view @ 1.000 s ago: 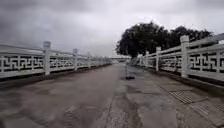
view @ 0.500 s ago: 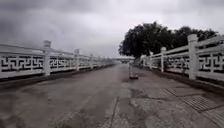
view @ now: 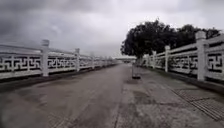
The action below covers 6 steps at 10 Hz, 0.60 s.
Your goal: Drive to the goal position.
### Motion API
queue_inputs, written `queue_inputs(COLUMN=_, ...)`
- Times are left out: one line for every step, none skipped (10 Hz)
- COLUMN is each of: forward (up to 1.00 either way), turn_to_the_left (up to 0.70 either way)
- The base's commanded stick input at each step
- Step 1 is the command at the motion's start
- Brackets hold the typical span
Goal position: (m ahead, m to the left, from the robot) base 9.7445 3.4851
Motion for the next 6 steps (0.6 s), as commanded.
queue_inputs(forward=0.69, turn_to_the_left=0.01)
queue_inputs(forward=0.69, turn_to_the_left=0.01)
queue_inputs(forward=0.69, turn_to_the_left=0.01)
queue_inputs(forward=0.69, turn_to_the_left=0.01)
queue_inputs(forward=0.69, turn_to_the_left=0.01)
queue_inputs(forward=0.69, turn_to_the_left=0.01)
